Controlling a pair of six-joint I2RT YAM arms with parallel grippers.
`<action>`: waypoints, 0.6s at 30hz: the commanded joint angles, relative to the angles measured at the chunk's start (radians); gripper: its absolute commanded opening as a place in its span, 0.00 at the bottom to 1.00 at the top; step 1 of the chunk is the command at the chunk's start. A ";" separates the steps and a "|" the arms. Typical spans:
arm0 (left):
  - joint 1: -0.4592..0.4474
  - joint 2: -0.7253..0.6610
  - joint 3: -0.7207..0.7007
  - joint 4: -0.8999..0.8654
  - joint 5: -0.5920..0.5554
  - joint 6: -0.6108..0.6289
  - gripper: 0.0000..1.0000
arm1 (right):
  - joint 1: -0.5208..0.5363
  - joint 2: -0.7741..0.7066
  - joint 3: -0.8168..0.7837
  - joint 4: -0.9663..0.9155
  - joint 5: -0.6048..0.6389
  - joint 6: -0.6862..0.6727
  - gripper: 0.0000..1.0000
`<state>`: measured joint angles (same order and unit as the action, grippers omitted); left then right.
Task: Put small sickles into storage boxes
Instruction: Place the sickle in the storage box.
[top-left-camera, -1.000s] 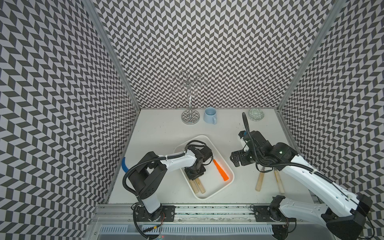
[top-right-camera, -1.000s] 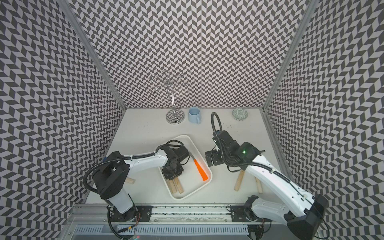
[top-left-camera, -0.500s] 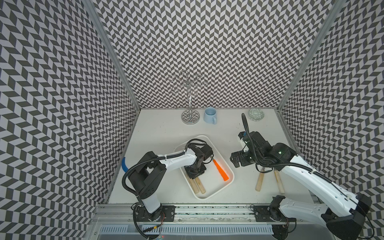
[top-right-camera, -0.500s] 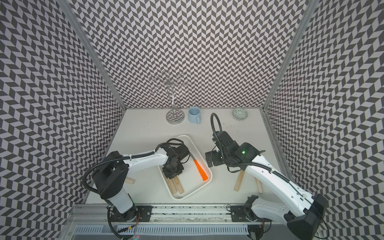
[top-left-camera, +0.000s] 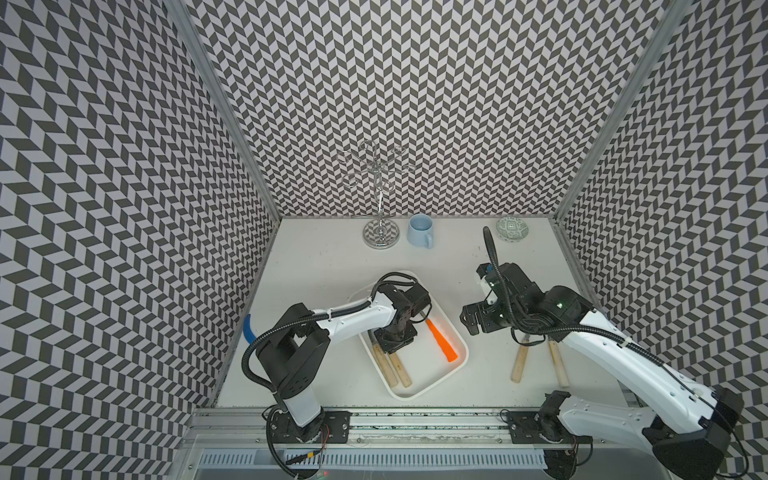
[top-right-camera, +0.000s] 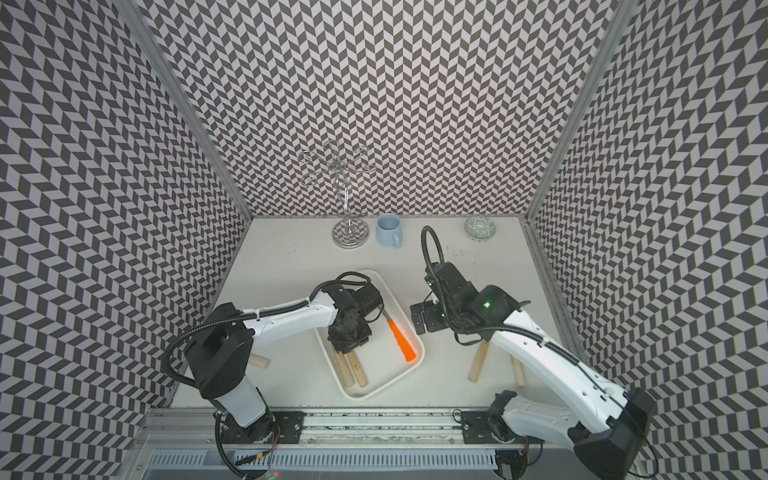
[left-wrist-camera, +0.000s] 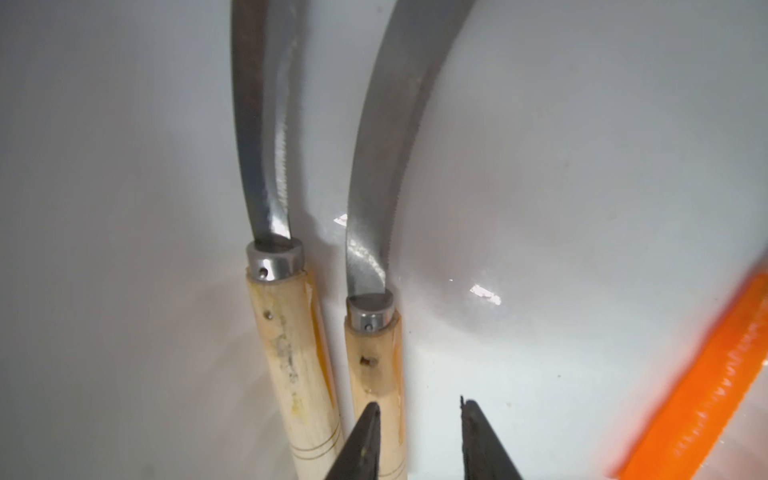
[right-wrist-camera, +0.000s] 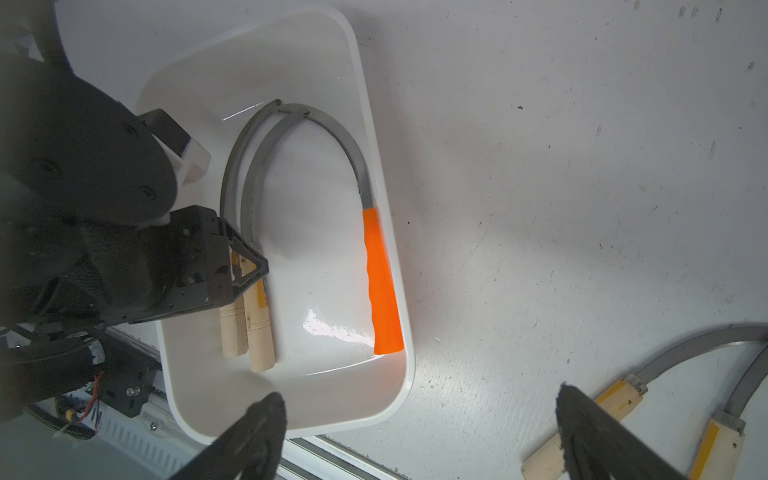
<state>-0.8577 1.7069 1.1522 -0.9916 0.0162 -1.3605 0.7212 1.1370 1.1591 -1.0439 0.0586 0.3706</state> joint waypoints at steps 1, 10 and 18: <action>-0.007 -0.030 0.017 -0.039 -0.012 -0.019 0.35 | -0.005 -0.019 -0.003 0.033 -0.003 0.002 1.00; -0.007 -0.054 0.076 -0.083 -0.018 0.030 0.40 | -0.010 0.003 0.001 0.029 0.029 -0.005 1.00; 0.012 -0.069 0.112 -0.116 -0.033 0.209 0.47 | -0.074 0.041 -0.020 0.058 0.046 0.041 1.00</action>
<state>-0.8547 1.6711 1.2541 -1.0664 0.0116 -1.2434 0.6628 1.1549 1.1561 -1.0286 0.0769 0.3779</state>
